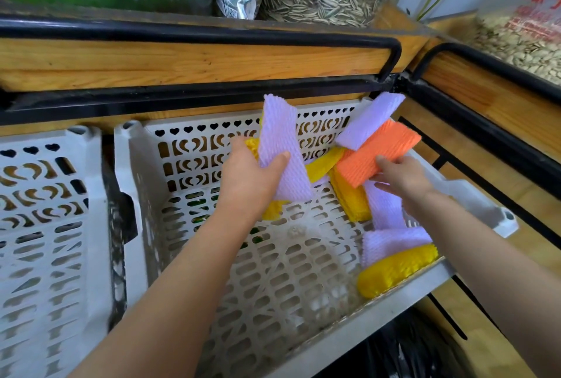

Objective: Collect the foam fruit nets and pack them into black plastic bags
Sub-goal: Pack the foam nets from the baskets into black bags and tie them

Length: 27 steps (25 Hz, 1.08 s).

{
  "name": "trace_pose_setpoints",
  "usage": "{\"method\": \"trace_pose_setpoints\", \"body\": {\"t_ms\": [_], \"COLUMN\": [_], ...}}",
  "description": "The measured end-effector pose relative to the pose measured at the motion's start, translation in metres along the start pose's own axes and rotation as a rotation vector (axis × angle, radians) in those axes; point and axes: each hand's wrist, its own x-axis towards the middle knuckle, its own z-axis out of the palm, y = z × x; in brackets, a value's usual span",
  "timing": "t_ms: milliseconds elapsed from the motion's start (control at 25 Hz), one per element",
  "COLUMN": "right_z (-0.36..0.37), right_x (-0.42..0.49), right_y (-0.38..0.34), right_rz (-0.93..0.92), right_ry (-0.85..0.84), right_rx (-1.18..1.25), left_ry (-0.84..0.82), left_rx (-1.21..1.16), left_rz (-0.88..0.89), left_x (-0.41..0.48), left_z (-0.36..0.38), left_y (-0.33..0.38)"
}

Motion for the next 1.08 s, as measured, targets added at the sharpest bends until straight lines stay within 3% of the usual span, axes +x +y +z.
{"method": "trace_pose_setpoints", "body": {"t_ms": [80,240,400,520,600,680,760,920,1080], "right_z": [0.004,0.02,0.041,0.047,0.044,0.038,0.03,0.028,0.041], "right_x": [-0.031,-0.074,-0.081,-0.076,-0.069,-0.043,-0.009,0.048,0.07], "right_y": [-0.015,-0.032,-0.043,-0.046,-0.047,-0.038,-0.023,0.001,-0.005], "right_rz": [-0.105,-0.283,-0.334,-0.374,-0.365,-0.3,-0.205,0.095,0.144], "right_ry": [-0.137,-0.413,-0.5,-0.511,-0.443,-0.168,-0.003,0.052,0.124], "right_rx": [0.126,0.137,0.056,0.003,0.025,-0.027,-0.104,-0.189,-0.124], "left_ry": [0.043,0.035,-0.167,-0.184,-0.105,-0.066,-0.069,-0.083,-0.072], "left_rx": [0.059,0.149,-0.268,-0.237,-0.157,-0.163,-0.159,-0.147,-0.11], "left_rz": [-0.002,0.018,-0.141,-0.087,-0.028,-0.008,-0.001,0.002,0.018], "left_x": [0.001,-0.001,-0.008,-0.008,-0.004,-0.001,-0.001,0.002,0.004], "left_z": [0.0,0.001,-0.001,0.001,0.0,-0.002,-0.003,-0.001,0.001], "left_y": [-0.004,-0.006,0.008,0.01,0.007,0.005,0.003,0.0,-0.002]}}
